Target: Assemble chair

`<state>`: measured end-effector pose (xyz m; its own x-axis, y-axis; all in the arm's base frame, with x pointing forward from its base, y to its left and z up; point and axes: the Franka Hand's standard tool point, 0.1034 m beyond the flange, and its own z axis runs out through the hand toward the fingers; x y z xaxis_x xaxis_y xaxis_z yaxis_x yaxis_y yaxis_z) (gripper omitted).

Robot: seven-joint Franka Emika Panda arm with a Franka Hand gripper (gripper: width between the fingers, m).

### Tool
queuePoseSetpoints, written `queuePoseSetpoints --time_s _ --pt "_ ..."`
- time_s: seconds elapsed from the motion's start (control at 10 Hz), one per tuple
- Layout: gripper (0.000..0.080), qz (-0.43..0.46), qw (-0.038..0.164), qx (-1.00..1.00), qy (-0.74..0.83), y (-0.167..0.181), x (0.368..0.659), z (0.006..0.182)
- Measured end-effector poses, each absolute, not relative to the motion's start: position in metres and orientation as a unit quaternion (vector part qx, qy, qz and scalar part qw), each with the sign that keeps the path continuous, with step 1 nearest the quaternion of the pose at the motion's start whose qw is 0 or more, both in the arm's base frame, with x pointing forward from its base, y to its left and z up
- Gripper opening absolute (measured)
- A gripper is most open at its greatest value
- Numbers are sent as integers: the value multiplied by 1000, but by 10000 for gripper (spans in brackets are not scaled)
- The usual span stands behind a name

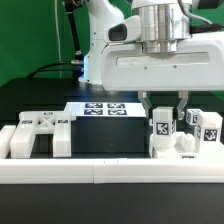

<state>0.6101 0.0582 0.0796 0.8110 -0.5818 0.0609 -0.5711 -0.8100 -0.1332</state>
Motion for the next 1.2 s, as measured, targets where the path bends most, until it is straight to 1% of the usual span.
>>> queuePoseSetpoints --time_s 0.3,0.5,0.7,0.9,1.0,1.1,1.2 --pt "291 -43 69 -890 449 59 611 79" --pt "291 -36 73 -847 526 60 611 80" --pt "291 -31 77 -817 570 61 611 80" --pt "291 -32 76 -823 562 61 611 80" --pt "449 -35 75 -847 525 59 612 80" --pt "574 -37 74 -856 510 59 612 80" --pt "574 -41 71 -883 461 59 613 81"
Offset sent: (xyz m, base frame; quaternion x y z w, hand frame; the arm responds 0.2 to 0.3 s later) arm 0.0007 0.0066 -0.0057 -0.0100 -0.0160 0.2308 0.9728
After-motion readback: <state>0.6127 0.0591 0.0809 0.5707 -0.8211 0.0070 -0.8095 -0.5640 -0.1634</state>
